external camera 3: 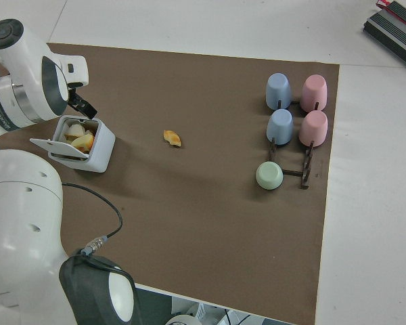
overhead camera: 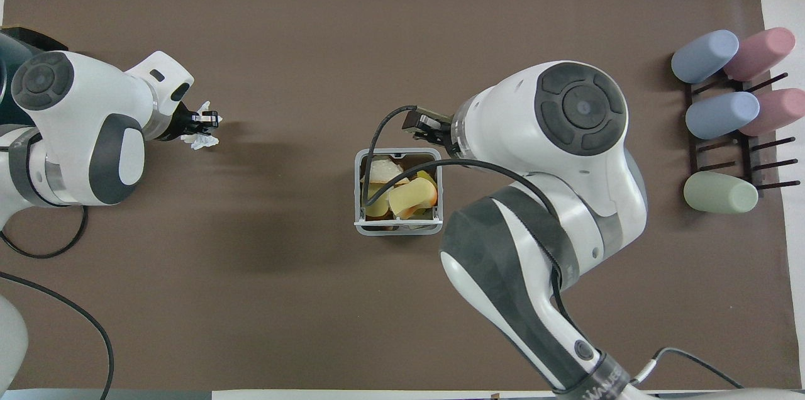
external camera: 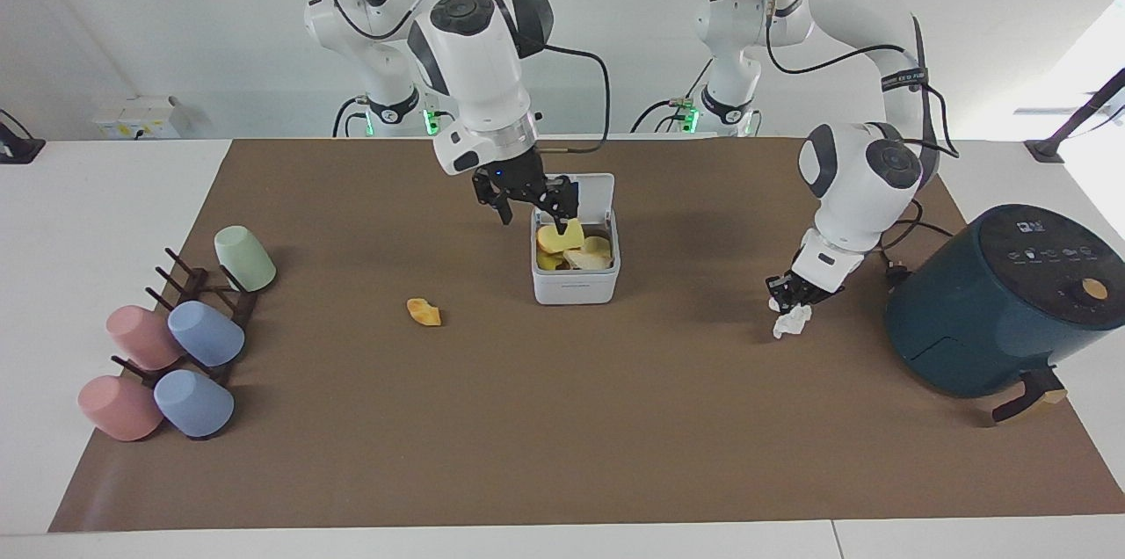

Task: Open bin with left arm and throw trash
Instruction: 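Carry the white tissue over the bin with the left gripper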

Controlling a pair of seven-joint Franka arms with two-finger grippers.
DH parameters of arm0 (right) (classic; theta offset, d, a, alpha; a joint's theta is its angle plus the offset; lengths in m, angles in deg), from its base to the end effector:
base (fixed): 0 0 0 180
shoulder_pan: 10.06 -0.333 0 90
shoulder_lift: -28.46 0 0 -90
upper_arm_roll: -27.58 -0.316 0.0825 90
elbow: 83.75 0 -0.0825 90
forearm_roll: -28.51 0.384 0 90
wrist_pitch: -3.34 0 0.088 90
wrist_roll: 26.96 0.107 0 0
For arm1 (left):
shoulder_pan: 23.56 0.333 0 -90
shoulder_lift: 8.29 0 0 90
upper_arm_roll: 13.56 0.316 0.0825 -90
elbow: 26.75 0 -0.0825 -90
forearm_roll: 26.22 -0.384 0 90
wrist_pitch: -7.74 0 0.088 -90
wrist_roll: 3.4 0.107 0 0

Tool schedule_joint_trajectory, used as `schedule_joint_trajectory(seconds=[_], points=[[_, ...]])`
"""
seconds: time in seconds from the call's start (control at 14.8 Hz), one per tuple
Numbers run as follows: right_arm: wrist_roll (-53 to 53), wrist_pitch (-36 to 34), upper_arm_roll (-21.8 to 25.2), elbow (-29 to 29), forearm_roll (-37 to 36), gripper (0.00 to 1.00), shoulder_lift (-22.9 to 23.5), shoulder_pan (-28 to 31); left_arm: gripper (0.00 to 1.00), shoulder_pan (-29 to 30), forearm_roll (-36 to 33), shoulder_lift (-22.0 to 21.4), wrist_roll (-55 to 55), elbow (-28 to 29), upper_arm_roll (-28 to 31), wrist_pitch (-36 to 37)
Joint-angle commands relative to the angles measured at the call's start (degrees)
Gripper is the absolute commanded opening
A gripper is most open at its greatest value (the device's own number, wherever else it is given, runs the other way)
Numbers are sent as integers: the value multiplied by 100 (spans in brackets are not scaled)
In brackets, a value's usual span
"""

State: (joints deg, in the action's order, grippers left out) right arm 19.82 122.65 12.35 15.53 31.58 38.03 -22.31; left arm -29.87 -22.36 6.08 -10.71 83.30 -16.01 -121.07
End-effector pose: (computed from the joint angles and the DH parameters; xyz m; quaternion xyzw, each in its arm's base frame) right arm 0.5611 0.2842 0.4993 -0.9779 0.1812 -0.0470 0.0933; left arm 0.6104 -0.0947 0.3699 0.9987 0.0083 0.0334 0.0373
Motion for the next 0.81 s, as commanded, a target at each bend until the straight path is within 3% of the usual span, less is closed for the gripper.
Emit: schedule_joint_trajectory(seconds=[0.0,0.13,0.27,0.54,0.74], points=[[-1036,-189,-23,-146,-156,100,71,477,0,-133,421,-83,-401,-745,-89,994],[-1442,-216,-32,-137,-672,100,71,714,0,-300,712,-83,-918,-1414,-194,1663],[-1610,-233,-41,-128,-860,100,36,899,0,-414,774,-92,-1630,-1688,-465,1815],[-1971,-540,-50,-119,-799,100,-201,1102,0,-520,924,-268,-2878,-1681,-1449,1675],[-2207,-778,-58,-128,-764,100,-333,1338,0,-1037,933,-452,-3328,-1182,-1548,1185]])
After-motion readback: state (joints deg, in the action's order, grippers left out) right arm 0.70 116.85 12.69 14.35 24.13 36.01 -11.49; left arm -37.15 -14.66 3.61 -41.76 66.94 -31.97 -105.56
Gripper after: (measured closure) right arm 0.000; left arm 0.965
